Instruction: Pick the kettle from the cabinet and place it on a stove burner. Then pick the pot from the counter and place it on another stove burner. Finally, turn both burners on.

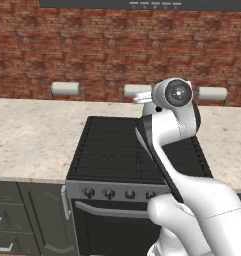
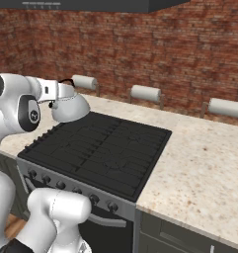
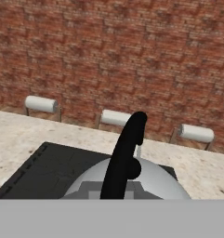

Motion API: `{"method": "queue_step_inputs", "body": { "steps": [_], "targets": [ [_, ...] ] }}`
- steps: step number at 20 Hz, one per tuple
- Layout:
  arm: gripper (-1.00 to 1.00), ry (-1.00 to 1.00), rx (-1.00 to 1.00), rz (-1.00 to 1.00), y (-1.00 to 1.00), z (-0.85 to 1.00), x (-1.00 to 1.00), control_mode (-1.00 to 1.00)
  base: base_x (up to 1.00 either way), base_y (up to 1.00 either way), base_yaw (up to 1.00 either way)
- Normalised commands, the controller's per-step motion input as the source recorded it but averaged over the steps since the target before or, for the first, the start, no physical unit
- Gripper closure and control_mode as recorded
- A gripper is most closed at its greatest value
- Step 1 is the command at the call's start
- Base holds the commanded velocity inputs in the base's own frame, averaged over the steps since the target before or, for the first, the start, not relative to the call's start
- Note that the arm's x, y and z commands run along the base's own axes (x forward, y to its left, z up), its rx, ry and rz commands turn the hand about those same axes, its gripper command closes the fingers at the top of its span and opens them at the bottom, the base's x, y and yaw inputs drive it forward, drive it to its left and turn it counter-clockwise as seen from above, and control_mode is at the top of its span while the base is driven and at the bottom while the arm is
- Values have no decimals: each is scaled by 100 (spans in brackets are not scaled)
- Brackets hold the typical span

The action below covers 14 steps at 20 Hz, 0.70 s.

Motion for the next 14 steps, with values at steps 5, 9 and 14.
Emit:
{"method": "queue_step_inputs", "body": {
  "steps": [5,9,14],
  "targets": [
    [100,0,0,-1,-4,-1,5,-100,0,0,0],
    [100,0,0,0,-7,-11,6,-100,0,0,0],
    [100,0,0,0,-12,-16,15,-100,0,0,0]
  ]
}}
